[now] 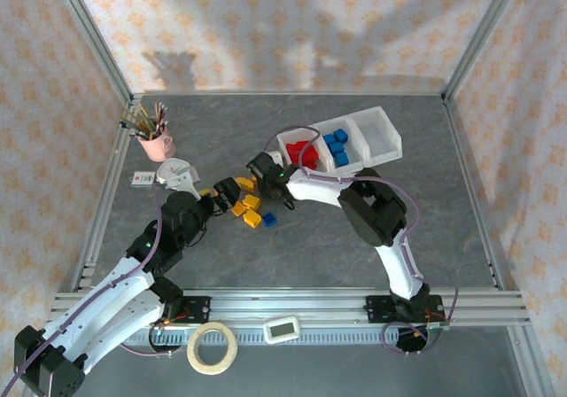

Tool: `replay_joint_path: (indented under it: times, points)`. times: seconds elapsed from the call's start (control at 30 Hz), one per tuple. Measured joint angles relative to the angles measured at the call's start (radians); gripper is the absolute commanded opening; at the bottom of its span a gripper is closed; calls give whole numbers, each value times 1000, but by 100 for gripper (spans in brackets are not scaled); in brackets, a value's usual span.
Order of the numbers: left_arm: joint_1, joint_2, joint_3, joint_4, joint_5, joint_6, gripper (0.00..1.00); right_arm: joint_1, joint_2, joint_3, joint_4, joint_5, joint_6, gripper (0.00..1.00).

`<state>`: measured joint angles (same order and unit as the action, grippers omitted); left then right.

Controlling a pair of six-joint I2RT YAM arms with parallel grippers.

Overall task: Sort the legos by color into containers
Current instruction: Pick up the lego from the center of the table, then place the lego in the container.

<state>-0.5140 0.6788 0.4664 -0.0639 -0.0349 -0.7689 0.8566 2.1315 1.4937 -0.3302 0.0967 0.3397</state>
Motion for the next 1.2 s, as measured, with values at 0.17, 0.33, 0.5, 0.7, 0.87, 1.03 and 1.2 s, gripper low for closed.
replay_joint_path:
  times: [0.17, 0.33, 0.5, 0.7, 0.87, 1.03, 1.2]
  points:
    - [0, 1, 0, 0, 4, 4, 99, 0, -66, -38, 0, -18, 0, 48]
    - [0, 30, 14, 1, 30, 11, 99, -16, -212, -102, 5, -37, 5, 47]
    - [0, 82, 47, 12, 67, 12, 99, -72, -368, -159, 10, -44, 12, 47]
    - [0, 165, 66, 77, 130, 10, 99, -195, -495, -240, 12, -43, 13, 47]
    - [-3, 257, 86, 123, 176, 10, 99, -331, -532, -299, 15, -47, 16, 47]
    - [-33, 322, 107, 166, 193, 8, 99, -435, -528, -312, 21, -45, 15, 48]
    - [-64, 382, 142, 205, 200, 8, 99, -493, -450, -286, 43, -47, 14, 48]
